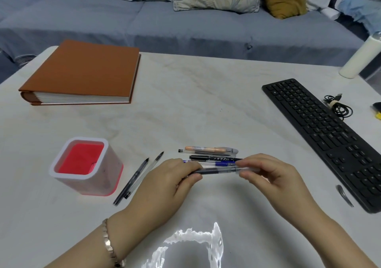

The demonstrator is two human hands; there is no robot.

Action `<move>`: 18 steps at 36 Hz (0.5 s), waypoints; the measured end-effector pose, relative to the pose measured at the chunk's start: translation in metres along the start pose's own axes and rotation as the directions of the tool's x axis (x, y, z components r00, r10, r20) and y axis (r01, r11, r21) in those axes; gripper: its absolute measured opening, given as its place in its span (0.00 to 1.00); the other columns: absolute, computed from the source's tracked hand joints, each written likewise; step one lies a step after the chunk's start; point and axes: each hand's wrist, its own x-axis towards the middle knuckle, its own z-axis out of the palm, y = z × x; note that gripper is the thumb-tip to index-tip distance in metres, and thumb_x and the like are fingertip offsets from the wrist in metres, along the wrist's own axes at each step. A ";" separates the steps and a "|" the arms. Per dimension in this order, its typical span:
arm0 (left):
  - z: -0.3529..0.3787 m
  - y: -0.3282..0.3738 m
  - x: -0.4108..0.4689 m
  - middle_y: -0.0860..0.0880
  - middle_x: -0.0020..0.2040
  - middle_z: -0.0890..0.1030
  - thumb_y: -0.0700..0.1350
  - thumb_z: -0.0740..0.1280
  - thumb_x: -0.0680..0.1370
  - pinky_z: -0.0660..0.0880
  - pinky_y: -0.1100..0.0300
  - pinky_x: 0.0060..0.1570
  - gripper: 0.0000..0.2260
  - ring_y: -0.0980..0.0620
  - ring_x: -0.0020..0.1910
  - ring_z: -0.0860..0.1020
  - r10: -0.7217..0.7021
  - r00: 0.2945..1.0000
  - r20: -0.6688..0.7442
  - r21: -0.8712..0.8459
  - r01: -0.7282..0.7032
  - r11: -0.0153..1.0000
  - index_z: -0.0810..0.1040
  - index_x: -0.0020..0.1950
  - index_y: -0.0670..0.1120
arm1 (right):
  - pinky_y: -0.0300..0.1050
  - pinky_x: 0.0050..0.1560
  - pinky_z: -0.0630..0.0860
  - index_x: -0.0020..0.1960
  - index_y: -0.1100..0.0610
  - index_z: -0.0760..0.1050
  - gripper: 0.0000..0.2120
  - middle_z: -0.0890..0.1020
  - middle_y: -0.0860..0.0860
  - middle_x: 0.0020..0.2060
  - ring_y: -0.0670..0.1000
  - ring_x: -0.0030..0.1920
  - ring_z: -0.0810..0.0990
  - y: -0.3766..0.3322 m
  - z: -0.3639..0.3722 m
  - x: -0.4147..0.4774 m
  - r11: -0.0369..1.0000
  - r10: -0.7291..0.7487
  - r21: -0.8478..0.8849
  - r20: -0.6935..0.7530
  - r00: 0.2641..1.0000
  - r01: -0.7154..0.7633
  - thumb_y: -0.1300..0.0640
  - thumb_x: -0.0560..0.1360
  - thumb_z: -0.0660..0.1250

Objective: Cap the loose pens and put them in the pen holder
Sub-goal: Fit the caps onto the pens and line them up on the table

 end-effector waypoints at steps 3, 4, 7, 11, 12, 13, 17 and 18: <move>0.002 0.000 -0.001 0.66 0.33 0.66 0.58 0.52 0.73 0.64 0.77 0.45 0.16 0.72 0.40 0.67 0.018 1.000 -0.015 0.012 -0.018 1.000 0.76 0.51 0.54 | 0.28 0.39 0.73 0.40 0.37 0.79 0.09 0.81 0.33 0.38 0.41 0.37 0.80 -0.001 0.005 -0.003 0.997 -0.006 0.076 -0.012 1.000 0.007 0.45 0.62 0.64; 0.003 -0.001 -0.002 0.66 0.33 0.67 0.57 0.53 0.73 0.63 0.77 0.45 0.16 0.72 0.40 0.67 0.021 1.000 -0.022 0.012 -0.021 1.000 0.75 0.50 0.54 | 0.27 0.39 0.73 0.40 0.36 0.79 0.09 0.81 0.32 0.37 0.41 0.36 0.80 -0.001 0.006 -0.004 0.996 -0.016 0.087 -0.019 1.000 0.018 0.46 0.62 0.64; 0.005 -0.002 -0.004 0.60 0.35 0.74 0.57 0.53 0.73 0.65 0.75 0.44 0.15 0.64 0.40 0.70 -0.002 1.000 0.022 -0.018 0.003 1.000 0.76 0.49 0.53 | 0.28 0.40 0.74 0.41 0.38 0.79 0.08 0.81 0.30 0.39 0.40 0.37 0.80 0.004 0.010 -0.006 0.998 -0.052 0.029 0.003 0.999 0.051 0.46 0.64 0.64; 0.008 0.000 -0.001 0.56 0.31 0.74 0.55 0.57 0.72 0.65 0.71 0.34 0.11 0.59 0.35 0.72 -0.115 0.982 0.148 -0.110 0.132 0.985 0.76 0.43 0.53 | 0.28 0.45 0.73 0.46 0.47 0.78 0.09 0.79 0.27 0.41 0.37 0.41 0.80 0.016 0.014 -0.008 0.987 -0.137 -0.075 0.047 0.989 0.140 0.48 0.67 0.65; 0.009 0.001 0.002 0.57 0.29 0.73 0.55 0.58 0.72 0.64 0.70 0.32 0.10 0.59 0.32 0.71 -0.155 0.970 0.187 -0.152 0.184 0.971 0.76 0.41 0.53 | 0.27 0.46 0.73 0.46 0.48 0.78 0.09 0.80 0.27 0.40 0.37 0.42 0.79 0.017 0.014 -0.008 0.983 -0.160 -0.085 0.048 0.986 0.163 0.48 0.68 0.65; 0.009 0.002 0.005 0.56 0.26 0.72 0.54 0.59 0.71 0.62 0.69 0.29 0.10 0.58 0.28 0.69 -0.202 0.951 0.234 -0.222 0.255 0.941 0.77 0.38 0.52 | 0.27 0.47 0.73 0.46 0.48 0.78 0.10 0.80 0.29 0.39 0.36 0.43 0.79 0.017 0.013 -0.008 0.978 -0.182 -0.094 0.046 0.982 0.185 0.46 0.69 0.65; 0.006 0.002 0.015 0.56 0.19 0.62 0.44 0.61 0.77 0.56 0.68 0.20 0.13 0.57 0.20 0.58 -0.291 0.731 0.617 -0.496 0.649 0.576 0.77 0.33 0.47 | 0.26 0.49 0.71 0.47 0.51 0.77 0.10 0.80 0.41 0.41 0.36 0.45 0.77 0.019 0.009 -0.008 0.940 -0.243 -0.213 0.125 0.962 0.265 0.48 0.74 0.60; 0.008 0.001 0.016 0.56 0.20 0.61 0.43 0.60 0.77 0.56 0.68 0.20 0.13 0.57 0.20 0.58 -0.286 0.696 0.658 -0.477 0.680 0.557 0.77 0.34 0.46 | 0.25 0.49 0.70 0.48 0.50 0.77 0.11 0.80 0.41 0.42 0.34 0.45 0.76 0.022 0.008 -0.010 0.940 -0.216 -0.230 0.169 0.962 0.252 0.47 0.74 0.60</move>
